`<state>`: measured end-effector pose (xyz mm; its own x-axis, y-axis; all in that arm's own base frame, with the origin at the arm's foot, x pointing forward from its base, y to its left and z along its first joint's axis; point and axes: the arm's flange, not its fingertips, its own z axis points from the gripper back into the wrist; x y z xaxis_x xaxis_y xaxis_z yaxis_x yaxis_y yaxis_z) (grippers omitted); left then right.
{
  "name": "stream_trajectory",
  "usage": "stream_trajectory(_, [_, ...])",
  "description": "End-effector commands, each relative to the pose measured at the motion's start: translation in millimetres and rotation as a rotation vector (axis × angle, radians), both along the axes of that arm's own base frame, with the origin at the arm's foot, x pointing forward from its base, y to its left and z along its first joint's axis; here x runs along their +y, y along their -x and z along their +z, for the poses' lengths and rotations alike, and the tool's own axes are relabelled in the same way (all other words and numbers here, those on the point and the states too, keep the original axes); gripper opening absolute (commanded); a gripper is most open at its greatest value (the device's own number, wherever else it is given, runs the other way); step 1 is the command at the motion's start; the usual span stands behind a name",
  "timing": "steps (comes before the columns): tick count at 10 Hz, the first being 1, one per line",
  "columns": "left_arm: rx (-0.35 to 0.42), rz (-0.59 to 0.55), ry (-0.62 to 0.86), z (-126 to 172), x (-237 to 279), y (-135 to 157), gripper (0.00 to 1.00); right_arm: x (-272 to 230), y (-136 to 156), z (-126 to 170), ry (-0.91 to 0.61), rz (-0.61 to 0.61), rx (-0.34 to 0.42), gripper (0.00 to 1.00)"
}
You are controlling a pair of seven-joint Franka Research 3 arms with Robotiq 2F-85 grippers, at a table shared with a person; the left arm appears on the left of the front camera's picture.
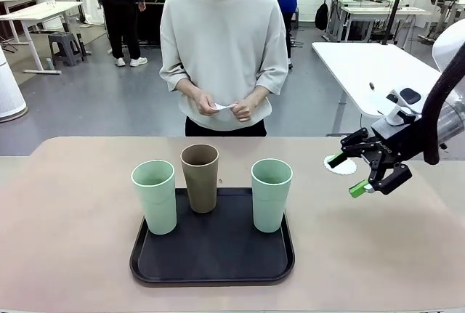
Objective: Place coasters on the table and set cups on them.
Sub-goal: Pick up one Reusable plastic cup and place it on a coaster set by the human.
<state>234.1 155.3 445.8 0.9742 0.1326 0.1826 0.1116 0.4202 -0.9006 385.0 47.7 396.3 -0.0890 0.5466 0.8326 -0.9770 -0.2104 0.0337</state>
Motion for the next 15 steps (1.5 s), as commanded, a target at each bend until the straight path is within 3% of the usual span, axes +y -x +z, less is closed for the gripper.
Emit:
stream_trajectory(1, [-0.011, 0.007, 0.003, 0, 2, 0, 1.00, -16, -33, -22, -0.198, 0.055, 0.074, 1.00])
stream_trajectory(4, [-0.011, 0.007, 0.003, 0, 2, 0, 1.00, -23, -44, -50, -0.307, 0.066, -0.006, 1.00])
stream_trajectory(6, [-0.011, 0.007, 0.003, 0, 2, 0, 1.00, -20, -46, -70, -0.338, 0.082, -0.014, 1.00])
stream_trajectory(8, [-0.011, 0.007, 0.003, 0, 2, 0, 1.00, -12, -50, -82, -0.319, 0.021, -0.025, 1.00])
stream_trajectory(15, [-0.011, 0.007, 0.003, 0, 2, 0, 1.00, 18, -68, -106, -0.376, 0.006, 0.075, 1.00])
